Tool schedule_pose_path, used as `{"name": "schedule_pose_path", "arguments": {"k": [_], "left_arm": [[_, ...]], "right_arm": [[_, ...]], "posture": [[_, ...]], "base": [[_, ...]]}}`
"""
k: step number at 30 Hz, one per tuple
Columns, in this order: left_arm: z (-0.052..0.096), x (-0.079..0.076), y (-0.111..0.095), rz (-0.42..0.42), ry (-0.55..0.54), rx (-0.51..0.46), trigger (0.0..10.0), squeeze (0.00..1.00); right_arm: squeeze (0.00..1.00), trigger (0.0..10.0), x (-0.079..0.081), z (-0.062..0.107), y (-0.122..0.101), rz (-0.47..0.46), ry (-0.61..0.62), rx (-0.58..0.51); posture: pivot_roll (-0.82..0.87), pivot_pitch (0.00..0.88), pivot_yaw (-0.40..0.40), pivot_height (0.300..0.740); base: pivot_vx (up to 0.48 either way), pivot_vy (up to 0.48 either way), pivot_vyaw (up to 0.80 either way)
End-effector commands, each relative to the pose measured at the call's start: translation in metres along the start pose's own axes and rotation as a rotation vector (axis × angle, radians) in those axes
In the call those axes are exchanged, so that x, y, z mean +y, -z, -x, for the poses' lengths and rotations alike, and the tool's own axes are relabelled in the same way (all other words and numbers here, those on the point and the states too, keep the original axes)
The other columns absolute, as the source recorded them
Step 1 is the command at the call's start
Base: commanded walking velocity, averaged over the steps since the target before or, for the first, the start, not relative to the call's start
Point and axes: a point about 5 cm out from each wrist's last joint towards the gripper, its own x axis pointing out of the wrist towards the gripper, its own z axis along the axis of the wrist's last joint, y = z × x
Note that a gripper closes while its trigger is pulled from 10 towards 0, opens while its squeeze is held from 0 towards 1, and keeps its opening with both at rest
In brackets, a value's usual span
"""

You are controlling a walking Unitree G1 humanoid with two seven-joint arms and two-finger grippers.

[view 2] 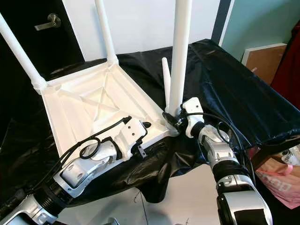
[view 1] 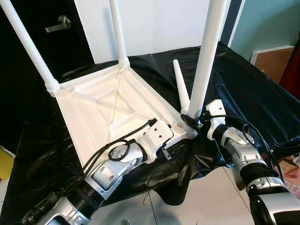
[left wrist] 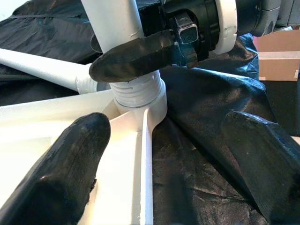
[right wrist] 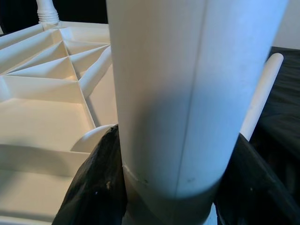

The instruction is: Building children table

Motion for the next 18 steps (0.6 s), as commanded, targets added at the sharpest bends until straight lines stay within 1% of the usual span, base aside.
{"name": "schedule_pose_path", "arguments": {"k": [1, 2, 4, 5, 6, 7, 8, 10, 11, 12, 14, 15, 17, 18], "left_arm": [[0.000, 0.000, 0.006, -0.008, -0.028, 0.020, 10.0, 0.00], [0.001, 0.001, 0.007, -0.009, -0.025, 0.022, 10.0, 0.00], [0.001, 0.001, 0.007, -0.009, -0.025, 0.022, 10.0, 0.00], [0.001, 0.001, 0.007, -0.007, -0.020, 0.021, 10.0, 0.00], [0.001, 0.001, 0.008, -0.004, -0.015, 0.020, 10.0, 0.00], [0.001, 0.001, 0.008, -0.004, -0.015, 0.020, 10.0, 0.00], [0.001, 0.001, 0.008, -0.002, -0.011, 0.021, 10.0, 0.00], [0.001, 0.001, 0.008, -0.002, -0.011, 0.021, 10.0, 0.00], [0.001, 0.000, 0.009, -0.001, -0.006, 0.020, 10.0, 0.00], [0.001, 0.000, 0.009, -0.001, -0.006, 0.020, 10.0, 0.00], [0.001, -0.001, 0.010, -0.001, 0.000, 0.019, 10.0, 0.00], [0.001, -0.001, 0.010, -0.001, 0.000, 0.019, 10.0, 0.00], [0.001, -0.002, 0.011, -0.002, 0.008, 0.027, 10.0, 0.00], [0.001, -0.002, 0.011, -0.002, 0.008, 0.027, 10.0, 0.00]], "right_arm": [[0.00, 0.0, 0.004, 0.003, 0.011, -0.014, -0.020, 0.046], [0.00, 10.0, 0.004, 0.005, 0.015, -0.025, -0.006, 0.052], [0.00, 10.0, 0.004, 0.005, 0.015, -0.025, -0.006, 0.052], [0.00, 10.0, 0.006, 0.006, 0.017, -0.038, 0.023, 0.048], [0.00, 10.0, 0.006, 0.006, 0.020, -0.044, 0.080, 0.051], [0.00, 10.0, 0.006, 0.006, 0.020, -0.044, 0.080, 0.051], [0.00, 10.0, 0.008, 0.006, 0.023, -0.061, 0.125, 0.058], [0.00, 10.0, 0.008, 0.006, 0.023, -0.061, 0.125, 0.058], [0.00, 10.0, 0.011, 0.005, 0.026, -0.071, 0.170, 0.067], [0.00, 10.0, 0.011, 0.005, 0.026, -0.071, 0.170, 0.067], [0.00, 10.0, 0.020, 0.001, 0.031, -0.110, 0.227, 0.087], [0.00, 10.0, 0.020, 0.001, 0.031, -0.110, 0.227, 0.087], [0.00, 10.0, 0.030, -0.004, 0.033, -0.174, 0.324, 0.097], [0.00, 10.0, 0.030, -0.004, 0.033, -0.174, 0.324, 0.097]], "posture": [[-0.11, 0.000, 0.043, 0.740], [-0.11, 0.000, 0.043, 0.740], [-0.11, 0.000, 0.043, 0.740], [-0.11, 0.000, 0.042, 0.740], [-0.11, 0.000, 0.039, 0.740], [-0.11, 0.000, 0.039, 0.740], [-0.11, 0.000, 0.039, 0.740], [-0.11, 0.000, 0.039, 0.740], [-0.11, 0.000, 0.039, 0.740], [-0.11, 0.000, 0.039, 0.740], [-0.11, 0.000, 0.039, 0.740], [-0.11, 0.000, 0.039, 0.740], [-0.12, 0.000, 0.039, 0.740], [-0.12, 0.000, 0.039, 0.740]], "base": [[0.000, 0.000, 0.00], [0.000, 0.000, 0.00], [0.000, 0.000, 0.00], [0.000, 0.000, 0.00], [0.000, 0.000, 0.00], [0.000, 0.000, 0.00], [0.000, 0.000, 0.00], [0.000, 0.000, 0.00], [0.000, 0.000, 0.00], [0.000, 0.000, 0.00], [0.000, 0.000, 0.00], [0.000, 0.000, 0.00], [0.000, 0.000, 0.00], [0.000, 0.000, 0.00]]}}
